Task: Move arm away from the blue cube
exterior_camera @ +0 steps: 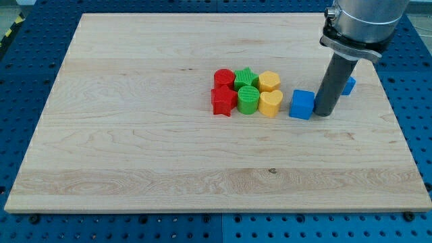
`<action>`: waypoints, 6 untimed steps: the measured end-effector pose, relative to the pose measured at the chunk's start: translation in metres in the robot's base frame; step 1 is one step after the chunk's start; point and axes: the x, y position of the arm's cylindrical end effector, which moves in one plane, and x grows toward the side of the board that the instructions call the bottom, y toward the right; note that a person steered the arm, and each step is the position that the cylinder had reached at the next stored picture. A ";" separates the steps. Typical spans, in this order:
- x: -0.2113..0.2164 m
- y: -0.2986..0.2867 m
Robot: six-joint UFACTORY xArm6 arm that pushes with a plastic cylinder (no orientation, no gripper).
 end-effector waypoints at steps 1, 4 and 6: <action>-0.001 0.000; -0.021 0.047; -0.006 0.061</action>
